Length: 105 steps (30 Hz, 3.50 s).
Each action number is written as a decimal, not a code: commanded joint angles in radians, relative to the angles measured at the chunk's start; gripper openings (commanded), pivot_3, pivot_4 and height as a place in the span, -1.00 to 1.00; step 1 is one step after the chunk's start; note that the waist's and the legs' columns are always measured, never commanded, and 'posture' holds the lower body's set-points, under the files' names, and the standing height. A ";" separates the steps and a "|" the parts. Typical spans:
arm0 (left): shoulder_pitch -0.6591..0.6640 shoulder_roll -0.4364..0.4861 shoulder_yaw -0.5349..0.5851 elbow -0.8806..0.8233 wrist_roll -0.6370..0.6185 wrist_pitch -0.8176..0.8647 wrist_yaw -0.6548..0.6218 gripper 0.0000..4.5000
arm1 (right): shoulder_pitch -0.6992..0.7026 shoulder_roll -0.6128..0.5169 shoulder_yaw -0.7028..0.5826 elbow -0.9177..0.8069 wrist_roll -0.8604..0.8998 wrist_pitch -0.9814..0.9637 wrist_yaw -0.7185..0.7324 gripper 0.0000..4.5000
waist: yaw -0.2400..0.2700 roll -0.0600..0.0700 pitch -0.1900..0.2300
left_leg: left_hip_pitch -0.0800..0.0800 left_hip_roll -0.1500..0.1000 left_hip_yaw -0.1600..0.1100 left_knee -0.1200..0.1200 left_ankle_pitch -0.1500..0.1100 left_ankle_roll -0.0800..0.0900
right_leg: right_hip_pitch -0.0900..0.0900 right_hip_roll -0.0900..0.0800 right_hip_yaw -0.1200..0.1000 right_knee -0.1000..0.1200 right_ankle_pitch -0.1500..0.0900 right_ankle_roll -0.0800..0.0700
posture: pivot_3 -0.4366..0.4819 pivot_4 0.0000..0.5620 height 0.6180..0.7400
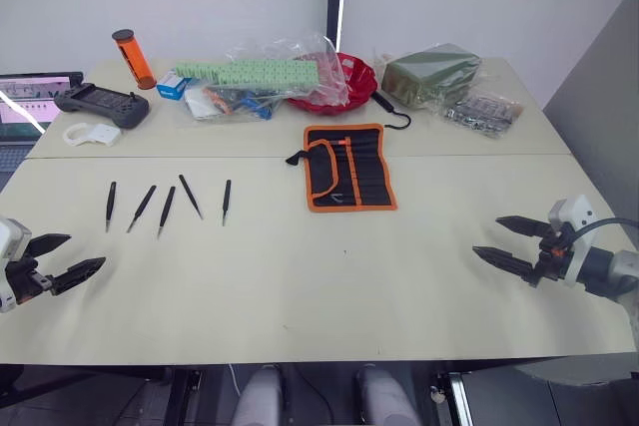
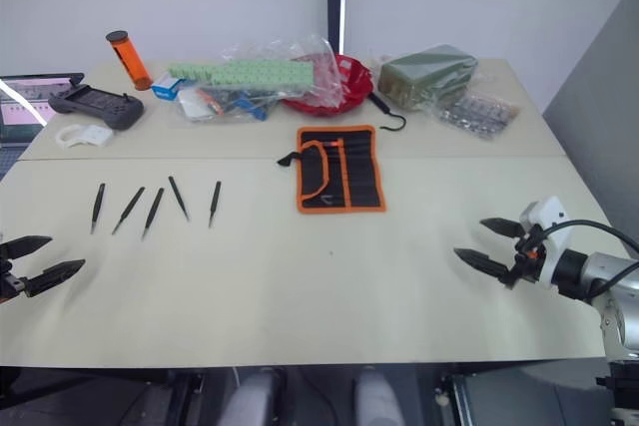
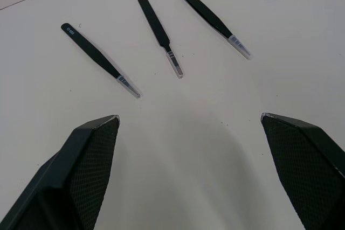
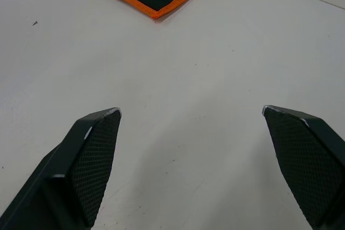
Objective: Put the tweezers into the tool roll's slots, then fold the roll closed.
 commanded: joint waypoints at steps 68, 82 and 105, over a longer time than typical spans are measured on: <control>0.146 -0.394 -0.253 -0.867 -0.028 0.143 0.421 1.00 | -0.951 0.908 0.370 0.788 -0.283 -0.041 -0.491 -0.99 | -0.028 0.000 0.000 | 0.002 -0.001 -0.003 -0.002 0.000 0.000 | -0.004 0.001 0.000 0.012 0.000 -0.001 | -0.05 -0.47 1.00; 0.154 -0.386 -0.260 -0.858 -0.020 0.122 0.406 1.00 | -0.874 0.795 0.555 0.640 -0.399 -0.177 -0.094 -0.99 | -0.024 0.000 0.001 | 0.001 -0.002 -0.004 -0.002 0.000 0.000 | -0.004 0.000 -0.001 0.011 0.001 -0.001 | -0.05 -0.47 1.00; -0.076 -0.393 -0.417 -0.710 -0.005 0.120 0.271 1.00 | -0.763 0.394 0.625 0.348 -0.512 -0.427 0.114 -0.99 | -0.014 0.000 0.001 | 0.001 -0.002 -0.004 0.000 0.000 0.000 | -0.003 0.000 -0.001 0.009 0.000 -0.001 | -0.05 -0.47 1.00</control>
